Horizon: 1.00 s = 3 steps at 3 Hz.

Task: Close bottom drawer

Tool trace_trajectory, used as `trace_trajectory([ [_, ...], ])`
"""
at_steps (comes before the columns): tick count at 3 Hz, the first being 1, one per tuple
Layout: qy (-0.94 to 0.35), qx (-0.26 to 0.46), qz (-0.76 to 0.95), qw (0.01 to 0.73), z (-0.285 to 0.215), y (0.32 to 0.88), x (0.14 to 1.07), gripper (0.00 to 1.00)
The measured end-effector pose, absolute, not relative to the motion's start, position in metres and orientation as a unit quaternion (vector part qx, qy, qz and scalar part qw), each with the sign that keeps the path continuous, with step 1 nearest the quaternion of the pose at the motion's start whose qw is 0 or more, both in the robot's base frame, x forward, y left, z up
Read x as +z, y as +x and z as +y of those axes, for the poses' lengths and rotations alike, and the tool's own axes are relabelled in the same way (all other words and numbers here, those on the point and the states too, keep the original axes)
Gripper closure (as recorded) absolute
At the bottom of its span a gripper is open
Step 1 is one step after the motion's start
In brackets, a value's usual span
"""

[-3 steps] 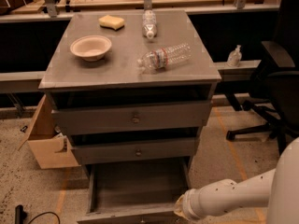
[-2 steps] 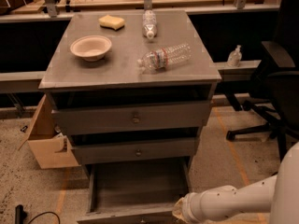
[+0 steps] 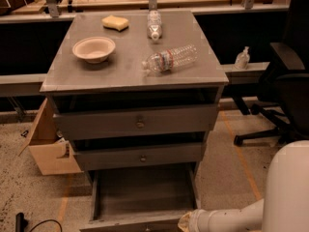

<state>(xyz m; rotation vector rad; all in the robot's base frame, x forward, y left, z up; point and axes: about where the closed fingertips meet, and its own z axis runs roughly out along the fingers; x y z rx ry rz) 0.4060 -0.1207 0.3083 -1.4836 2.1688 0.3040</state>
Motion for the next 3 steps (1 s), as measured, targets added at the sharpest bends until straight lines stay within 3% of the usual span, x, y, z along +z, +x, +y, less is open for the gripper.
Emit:
trace_trajectory([
  [3, -0.491, 0.138, 0.812, 0.282, -0.111, 0.403, 0.227, 1.0],
])
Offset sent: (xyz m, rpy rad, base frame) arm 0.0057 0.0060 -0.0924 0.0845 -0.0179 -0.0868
